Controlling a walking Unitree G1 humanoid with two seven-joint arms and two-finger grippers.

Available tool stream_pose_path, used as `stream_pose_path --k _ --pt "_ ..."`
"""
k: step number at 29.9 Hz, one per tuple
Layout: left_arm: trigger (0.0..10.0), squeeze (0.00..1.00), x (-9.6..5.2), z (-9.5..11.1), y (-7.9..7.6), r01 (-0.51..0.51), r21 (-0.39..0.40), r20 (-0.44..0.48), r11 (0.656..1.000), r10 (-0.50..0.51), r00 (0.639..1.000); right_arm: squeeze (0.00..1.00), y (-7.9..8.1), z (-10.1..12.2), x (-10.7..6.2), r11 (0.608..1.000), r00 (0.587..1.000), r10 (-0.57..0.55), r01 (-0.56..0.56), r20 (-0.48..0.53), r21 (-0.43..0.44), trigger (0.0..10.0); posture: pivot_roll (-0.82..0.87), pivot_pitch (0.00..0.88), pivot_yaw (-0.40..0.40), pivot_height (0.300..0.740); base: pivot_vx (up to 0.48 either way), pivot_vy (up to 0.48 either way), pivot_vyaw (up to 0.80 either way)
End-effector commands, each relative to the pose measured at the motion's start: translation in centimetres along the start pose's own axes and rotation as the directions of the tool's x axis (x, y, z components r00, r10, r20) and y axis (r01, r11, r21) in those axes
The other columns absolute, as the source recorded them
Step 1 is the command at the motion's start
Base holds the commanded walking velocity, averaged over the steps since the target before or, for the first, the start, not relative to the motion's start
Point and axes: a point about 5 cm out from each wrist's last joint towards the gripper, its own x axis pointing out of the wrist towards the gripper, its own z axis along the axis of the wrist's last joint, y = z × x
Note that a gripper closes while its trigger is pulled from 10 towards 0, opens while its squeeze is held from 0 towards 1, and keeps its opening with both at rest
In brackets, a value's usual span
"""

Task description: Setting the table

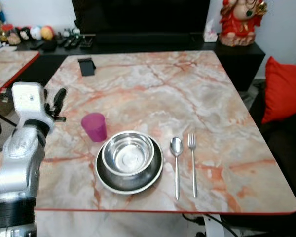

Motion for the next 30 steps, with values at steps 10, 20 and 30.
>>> stream_pose_path --k 10,20,30 --pt "10.0 0.0 -0.4 1.5 -3.2 0.043 0.053 0.137 0.998 -0.05 0.989 0.0 0.2 -0.4 -0.1 0.999 1.0 -0.002 0.001 0.017 0.048 10.0 -0.06 0.0 0.03 0.707 0.0 0.0 0.0" --pt "10.0 0.0 -0.5 1.4 -3.4 0.019 0.028 0.144 0.999 -0.022 0.989 0.0 -0.1 -0.5 -0.1 0.999 1.0 -0.012 0.011 0.013 0.042 10.0 -0.06 0.0 0.016 0.707 0.0 0.0 0.0" --pt "10.0 0.0 -0.3 1.6 -3.5 0.013 0.021 0.157 1.0 -0.016 0.988 0.0 -0.1 -0.4 -0.1 0.999 1.0 -0.009 0.008 0.017 0.039 10.0 -0.05 0.0 0.015 0.707 0.0 0.325 0.0"
